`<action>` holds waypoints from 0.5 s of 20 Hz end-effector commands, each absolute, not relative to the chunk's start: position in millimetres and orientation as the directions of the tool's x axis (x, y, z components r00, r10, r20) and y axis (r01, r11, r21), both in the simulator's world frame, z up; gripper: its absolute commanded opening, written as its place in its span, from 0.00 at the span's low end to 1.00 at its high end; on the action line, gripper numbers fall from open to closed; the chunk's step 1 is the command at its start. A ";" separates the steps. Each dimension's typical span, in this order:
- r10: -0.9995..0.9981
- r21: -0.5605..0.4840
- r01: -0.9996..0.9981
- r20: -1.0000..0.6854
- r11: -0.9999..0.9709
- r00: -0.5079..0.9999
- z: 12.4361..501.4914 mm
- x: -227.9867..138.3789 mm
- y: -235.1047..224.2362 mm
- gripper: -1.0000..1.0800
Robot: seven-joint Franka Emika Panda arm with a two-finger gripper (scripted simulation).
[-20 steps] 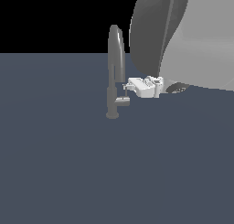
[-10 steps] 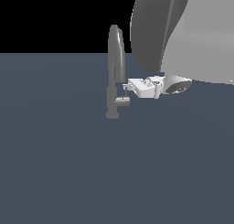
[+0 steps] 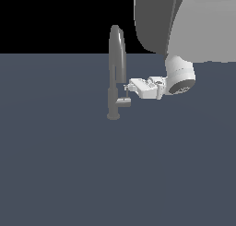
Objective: Turn on the faucet by rotating a designated handle.
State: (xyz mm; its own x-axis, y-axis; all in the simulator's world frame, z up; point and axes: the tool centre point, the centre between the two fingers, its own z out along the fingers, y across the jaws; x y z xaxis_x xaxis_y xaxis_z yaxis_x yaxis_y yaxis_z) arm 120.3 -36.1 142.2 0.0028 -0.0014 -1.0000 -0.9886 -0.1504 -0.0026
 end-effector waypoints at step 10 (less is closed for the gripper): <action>0.000 -0.002 -0.989 -1.000 -0.149 0.002 147.6 106.1 -37.6 0.00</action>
